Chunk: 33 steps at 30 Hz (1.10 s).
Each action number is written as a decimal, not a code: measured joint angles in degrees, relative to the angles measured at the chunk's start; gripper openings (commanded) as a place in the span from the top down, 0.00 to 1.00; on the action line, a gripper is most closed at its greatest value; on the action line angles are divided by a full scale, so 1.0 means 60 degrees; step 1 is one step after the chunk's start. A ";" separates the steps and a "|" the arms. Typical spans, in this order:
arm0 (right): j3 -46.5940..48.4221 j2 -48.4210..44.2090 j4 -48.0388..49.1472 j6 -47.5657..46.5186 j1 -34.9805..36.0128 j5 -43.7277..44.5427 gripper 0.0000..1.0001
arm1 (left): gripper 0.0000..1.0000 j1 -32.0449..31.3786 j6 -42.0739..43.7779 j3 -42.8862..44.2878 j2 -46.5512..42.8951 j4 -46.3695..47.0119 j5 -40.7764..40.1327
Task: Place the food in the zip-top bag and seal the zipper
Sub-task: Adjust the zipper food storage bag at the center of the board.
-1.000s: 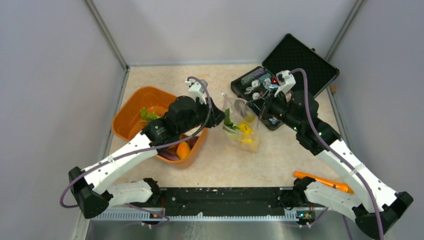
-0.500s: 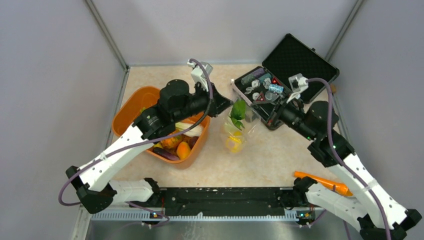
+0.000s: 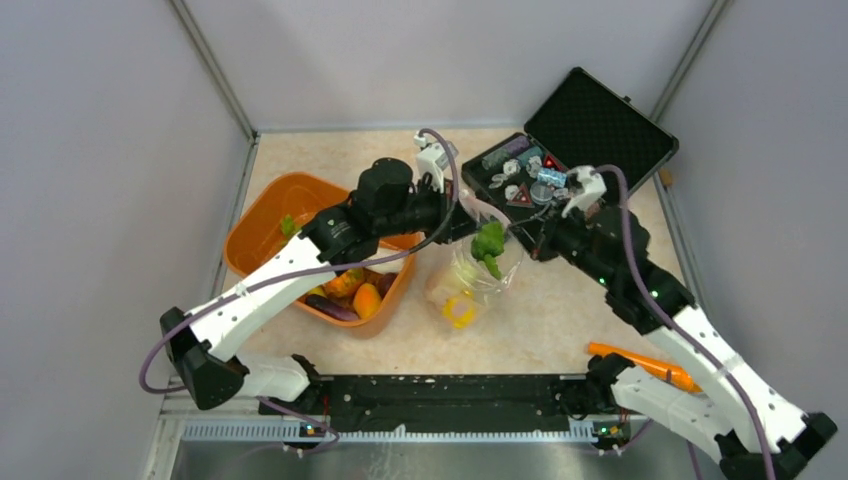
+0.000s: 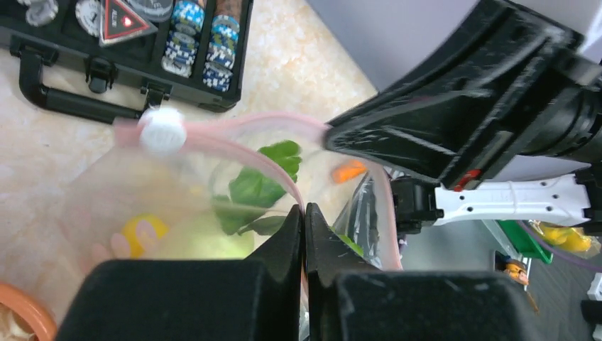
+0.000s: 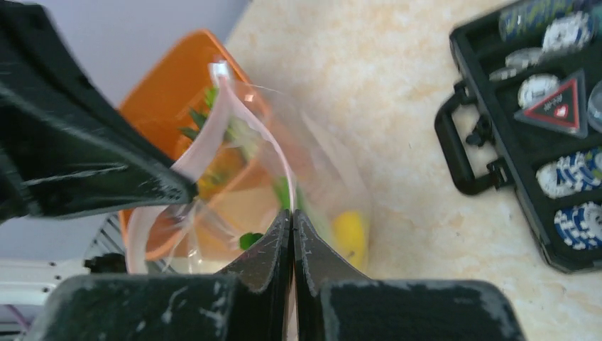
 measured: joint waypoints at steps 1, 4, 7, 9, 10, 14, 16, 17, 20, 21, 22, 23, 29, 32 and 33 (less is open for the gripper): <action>-0.0204 -0.0477 0.0164 0.0066 0.0000 -0.0036 1.00 | 1.00 0.0000 -0.0004 -0.0004 -0.0113 0.0040 -0.0069; 0.0047 -0.1100 0.0171 0.0062 0.0000 0.0255 1.00 | 1.00 0.0040 0.0007 -0.0029 -0.0506 0.0106 -0.0765; 0.1268 -0.0339 -0.0375 0.0029 0.0000 0.0849 1.00 | 1.00 0.0299 -0.0015 -0.0040 -0.0692 0.0149 -0.1060; 0.1351 -0.0098 -0.0197 -0.0004 0.0000 0.0838 1.00 | 1.00 0.0390 -0.0044 0.0004 -0.0681 0.0106 -0.1002; 0.1180 -0.0109 -0.0080 -0.0011 0.0000 0.0812 1.00 | 1.00 0.0379 -0.0044 0.0007 -0.0681 0.0091 -0.0998; 0.0619 -0.0317 0.0036 -0.0011 0.0000 0.0623 1.00 | 1.00 0.0401 0.0015 -0.0135 -0.0696 0.0164 -0.1246; 0.0973 0.0193 -0.0189 -0.0047 0.0000 0.0495 1.00 | 1.00 0.0699 -0.0084 -0.0328 -0.0539 0.0138 -0.1224; 0.1264 0.0608 -0.0353 -0.0058 0.0000 0.0412 1.00 | 1.00 0.0831 -0.0138 -0.0379 -0.0379 0.0117 -0.1151; 0.1705 0.1876 -0.0219 -0.0131 0.0004 -0.0124 1.00 | 1.00 0.1075 -0.0259 -0.0579 0.0219 -0.0062 -0.1045; 0.1537 0.1974 -0.0124 -0.0124 0.0000 -0.0310 1.00 | 1.00 0.1067 -0.0259 -0.0685 0.0295 -0.0186 -0.1049; 0.1268 0.1938 -0.0004 -0.0106 0.0004 -0.0495 1.00 | 1.00 0.1038 -0.0255 -0.0816 0.0317 -0.0335 -0.1053; 0.0962 0.1778 0.0109 -0.0073 0.0007 -0.0674 1.00 | 1.00 0.1013 -0.0251 -0.0951 0.0266 -0.0448 -0.1078; 0.0630 0.0670 0.0554 0.0036 0.0007 -0.1005 1.00 | 1.00 0.0987 -0.0251 -0.1381 -0.0801 -0.0270 -0.1104; 0.0801 0.0342 0.0652 0.0029 0.0007 -0.0951 1.00 | 1.00 0.0987 -0.0299 -0.1384 -0.1355 0.0397 -0.0743; 0.0831 0.0229 0.0630 0.0026 0.0007 -0.0892 1.00 | 1.00 0.0987 -0.0321 -0.1384 -0.1494 0.0685 -0.0565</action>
